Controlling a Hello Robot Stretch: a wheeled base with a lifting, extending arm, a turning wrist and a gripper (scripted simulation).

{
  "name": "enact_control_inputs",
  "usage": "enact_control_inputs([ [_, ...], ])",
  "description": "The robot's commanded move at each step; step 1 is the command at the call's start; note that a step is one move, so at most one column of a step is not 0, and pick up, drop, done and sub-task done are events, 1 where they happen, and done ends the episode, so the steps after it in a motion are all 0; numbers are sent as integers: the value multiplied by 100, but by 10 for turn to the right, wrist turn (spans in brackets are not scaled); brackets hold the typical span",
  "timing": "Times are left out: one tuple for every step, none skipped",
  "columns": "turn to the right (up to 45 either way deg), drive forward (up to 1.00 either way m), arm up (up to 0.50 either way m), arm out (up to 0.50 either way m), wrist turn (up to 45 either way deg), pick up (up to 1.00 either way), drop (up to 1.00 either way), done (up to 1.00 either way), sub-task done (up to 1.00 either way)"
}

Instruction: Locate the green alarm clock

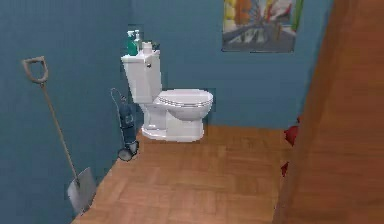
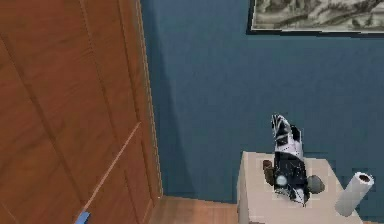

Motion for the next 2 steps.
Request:
enact_control_inputs([
  [-150,0,0,0,0,0,0,0,0],
  [0,10,0,0,0,0,0,0,0],
])
